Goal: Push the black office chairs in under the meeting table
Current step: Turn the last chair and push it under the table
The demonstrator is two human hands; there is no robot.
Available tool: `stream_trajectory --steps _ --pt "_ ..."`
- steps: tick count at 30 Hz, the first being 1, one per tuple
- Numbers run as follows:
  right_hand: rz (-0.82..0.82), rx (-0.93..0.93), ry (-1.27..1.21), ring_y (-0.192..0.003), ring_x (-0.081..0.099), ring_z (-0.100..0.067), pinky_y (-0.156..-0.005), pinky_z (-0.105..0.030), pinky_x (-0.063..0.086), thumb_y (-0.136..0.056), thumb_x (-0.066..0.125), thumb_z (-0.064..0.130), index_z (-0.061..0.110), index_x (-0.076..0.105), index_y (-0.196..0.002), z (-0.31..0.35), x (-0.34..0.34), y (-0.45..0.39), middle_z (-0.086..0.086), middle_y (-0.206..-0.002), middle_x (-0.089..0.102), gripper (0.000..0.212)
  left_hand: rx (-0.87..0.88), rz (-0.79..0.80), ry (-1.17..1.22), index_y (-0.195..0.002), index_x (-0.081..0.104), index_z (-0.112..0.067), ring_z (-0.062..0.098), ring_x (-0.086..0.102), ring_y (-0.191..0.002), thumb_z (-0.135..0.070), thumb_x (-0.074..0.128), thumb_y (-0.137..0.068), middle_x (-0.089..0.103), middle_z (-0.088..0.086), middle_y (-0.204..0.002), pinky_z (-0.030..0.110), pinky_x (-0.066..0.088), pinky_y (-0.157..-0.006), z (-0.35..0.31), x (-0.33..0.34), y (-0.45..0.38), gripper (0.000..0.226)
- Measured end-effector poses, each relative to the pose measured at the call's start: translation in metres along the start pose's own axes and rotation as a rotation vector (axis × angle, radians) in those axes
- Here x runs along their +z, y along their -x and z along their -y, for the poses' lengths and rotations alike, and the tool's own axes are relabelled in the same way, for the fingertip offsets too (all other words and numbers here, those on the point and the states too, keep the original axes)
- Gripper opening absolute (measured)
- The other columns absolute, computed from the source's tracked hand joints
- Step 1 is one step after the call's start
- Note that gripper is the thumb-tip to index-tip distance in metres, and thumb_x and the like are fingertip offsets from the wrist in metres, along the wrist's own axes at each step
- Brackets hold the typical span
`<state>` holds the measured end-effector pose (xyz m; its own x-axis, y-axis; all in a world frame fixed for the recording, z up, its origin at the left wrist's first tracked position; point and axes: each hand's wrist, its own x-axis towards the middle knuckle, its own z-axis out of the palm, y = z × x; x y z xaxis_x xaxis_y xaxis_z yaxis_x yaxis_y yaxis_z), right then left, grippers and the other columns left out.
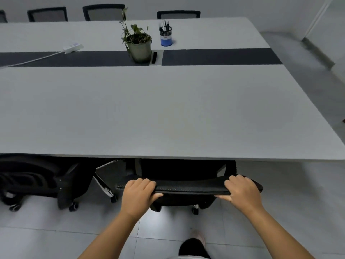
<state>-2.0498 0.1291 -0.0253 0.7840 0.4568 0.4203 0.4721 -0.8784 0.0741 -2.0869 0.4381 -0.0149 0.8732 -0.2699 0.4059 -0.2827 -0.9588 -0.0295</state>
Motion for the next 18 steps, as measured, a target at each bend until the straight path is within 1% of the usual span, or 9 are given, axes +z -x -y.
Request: stream_trajectory --steps 2,6,7,10,13,14,15,16,18 --pt "-0.025 0.0 -0.039 -0.039 0.04 -0.018 -0.037 -0.025 0.029 -0.087 0.024 0.063 0.013 0.044 -0.045 -0.011 0.009 -0.014 -0.001 -0.043 0.041 0.068 -0.004 -0.014 -0.013 -0.075 0.039 -0.021 0.017 0.05 -0.043 -0.054 0.015 -0.094 0.054 -0.004 -0.051 0.025 0.022 -0.058 0.002 0.008 -0.015 0.045" --pt "-0.009 0.021 -0.073 -0.038 0.041 -0.019 -0.038 -0.023 0.029 -0.087 0.022 0.064 0.013 0.047 -0.046 -0.026 0.023 -0.041 -0.001 -0.043 0.042 0.07 -0.024 -0.027 -0.031 -0.074 0.038 -0.022 0.017 0.051 -0.043 -0.055 0.013 -0.093 0.054 -0.005 -0.051 0.026 0.022 -0.058 0.009 0.022 -0.046 0.046" --pt "0.012 0.021 -0.079 -0.039 0.041 -0.019 -0.038 -0.023 0.03 -0.087 0.022 0.064 0.013 0.047 -0.046 -0.027 0.025 -0.045 0.0 -0.043 0.042 0.07 -0.017 -0.011 -0.032 -0.074 0.038 -0.022 0.017 0.051 -0.043 -0.056 0.014 -0.093 0.053 -0.005 -0.051 0.026 0.022 -0.058 0.013 0.024 -0.051 0.046" --pt "-0.049 0.009 -0.076 -0.038 0.04 -0.018 -0.037 -0.026 0.029 -0.087 0.027 0.063 0.013 0.047 -0.045 -0.027 0.035 -0.046 -0.001 -0.043 0.041 0.068 0.029 -0.035 -0.051 -0.074 0.039 -0.021 0.017 0.049 -0.043 -0.056 0.018 -0.093 0.053 -0.003 -0.051 0.025 0.022 -0.057 0.023 0.031 -0.056 0.045" --pt "-0.057 0.016 -0.062 -0.039 0.039 -0.017 -0.04 -0.027 0.026 -0.087 0.029 0.063 0.014 0.046 -0.045 -0.026 0.036 -0.044 0.0 -0.044 0.041 0.067 0.054 -0.056 -0.043 -0.074 0.039 -0.02 0.018 0.049 -0.043 -0.055 0.018 -0.093 0.053 -0.003 -0.051 0.026 0.023 -0.057 0.025 0.034 -0.054 0.045" --pt "-0.086 0.009 -0.054 -0.04 0.039 -0.017 -0.042 -0.027 0.024 -0.087 0.029 0.063 0.014 0.046 -0.045 -0.028 0.036 -0.045 0.0 -0.044 0.041 0.067 0.057 -0.072 -0.049 -0.074 0.039 -0.02 0.018 0.049 -0.044 -0.055 0.018 -0.093 0.054 -0.003 -0.052 0.026 0.023 -0.057 0.024 0.035 -0.053 0.045" --pt "-0.068 0.009 -0.064 -0.04 0.04 -0.017 -0.043 -0.026 0.023 -0.087 0.029 0.063 0.014 0.047 -0.045 -0.028 0.033 -0.046 0.0 -0.044 0.042 0.067 0.051 -0.075 -0.052 -0.074 0.039 -0.02 0.018 0.05 -0.044 -0.055 0.018 -0.093 0.054 -0.003 -0.052 0.026 0.023 -0.057 0.022 0.035 -0.052 0.045" --pt "-0.043 0.018 -0.089 -0.04 0.04 -0.017 -0.045 -0.026 0.021 -0.087 0.028 0.063 0.014 0.047 -0.045 -0.027 0.032 -0.045 0.0 -0.044 0.042 0.067 0.035 -0.029 -0.036 -0.075 0.039 -0.02 0.018 0.05 -0.045 -0.055 0.018 -0.093 0.054 -0.003 -0.053 0.026 0.023 -0.058 0.023 0.031 -0.052 0.044" --pt "0.013 0.044 -0.13 -0.041 0.041 -0.018 -0.046 -0.025 0.02 -0.086 0.026 0.065 0.014 0.048 -0.047 -0.027 0.032 -0.047 0.0 -0.045 0.043 0.069 0.036 -0.012 -0.011 -0.076 0.04 -0.021 0.017 0.051 -0.047 -0.055 0.018 -0.093 0.056 -0.003 -0.054 0.025 0.024 -0.059 0.024 0.029 -0.055 0.044"
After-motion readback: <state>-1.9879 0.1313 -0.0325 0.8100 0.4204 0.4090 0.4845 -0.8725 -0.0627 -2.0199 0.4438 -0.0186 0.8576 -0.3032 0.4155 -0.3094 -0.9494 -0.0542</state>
